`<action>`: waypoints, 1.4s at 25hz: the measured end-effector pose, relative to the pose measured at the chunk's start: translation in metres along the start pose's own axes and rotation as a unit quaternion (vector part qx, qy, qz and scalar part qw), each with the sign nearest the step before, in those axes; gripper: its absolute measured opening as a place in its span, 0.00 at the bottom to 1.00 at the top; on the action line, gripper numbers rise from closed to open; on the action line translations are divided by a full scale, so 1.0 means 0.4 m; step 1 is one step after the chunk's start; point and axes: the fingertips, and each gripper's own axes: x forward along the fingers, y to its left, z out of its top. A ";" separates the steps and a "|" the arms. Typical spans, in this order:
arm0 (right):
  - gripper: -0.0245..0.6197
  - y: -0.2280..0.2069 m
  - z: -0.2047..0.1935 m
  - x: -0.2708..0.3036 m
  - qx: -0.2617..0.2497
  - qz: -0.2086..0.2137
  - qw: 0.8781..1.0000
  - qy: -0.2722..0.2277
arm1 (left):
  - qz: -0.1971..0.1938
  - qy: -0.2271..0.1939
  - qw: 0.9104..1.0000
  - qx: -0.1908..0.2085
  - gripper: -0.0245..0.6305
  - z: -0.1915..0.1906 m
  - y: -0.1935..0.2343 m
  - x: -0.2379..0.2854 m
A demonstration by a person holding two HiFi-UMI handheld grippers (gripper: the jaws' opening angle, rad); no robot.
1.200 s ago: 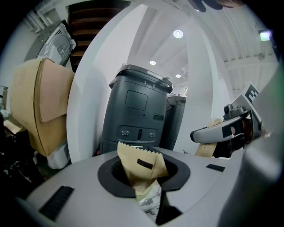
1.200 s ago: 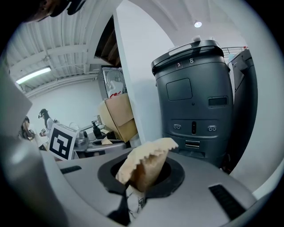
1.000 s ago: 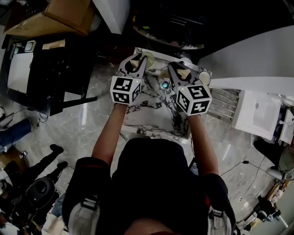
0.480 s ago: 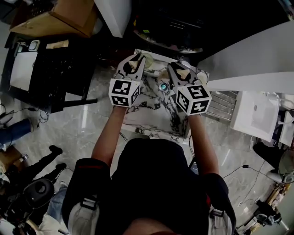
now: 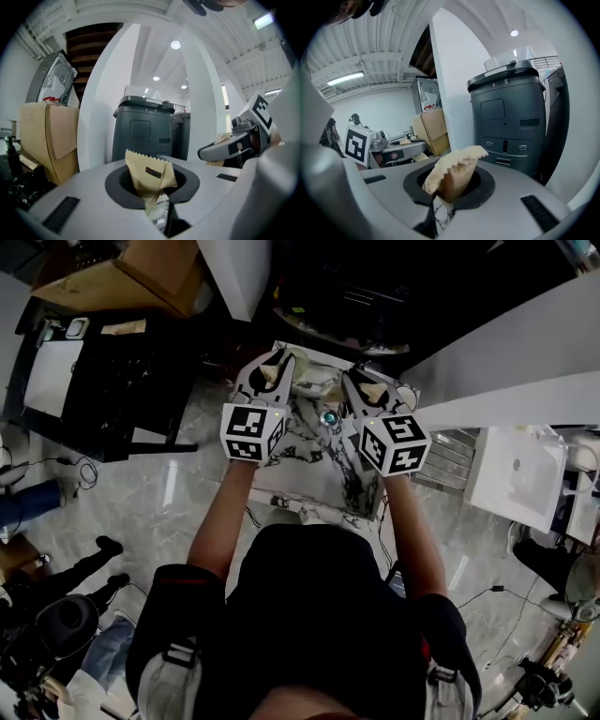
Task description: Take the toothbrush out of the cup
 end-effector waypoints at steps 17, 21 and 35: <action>0.13 0.011 0.052 -0.127 -0.018 0.021 0.999 -0.033 | 0.017 -0.004 1.000 0.008 0.15 0.056 -0.125 -0.084; 0.13 0.003 0.058 -0.163 -0.020 0.025 0.999 -0.040 | 0.021 -0.003 1.000 0.004 0.15 0.060 -0.162 -0.098; 0.13 -0.096 0.054 -0.292 -0.016 0.044 0.997 -0.057 | 0.021 -0.006 1.000 0.020 0.15 0.098 -0.364 -0.077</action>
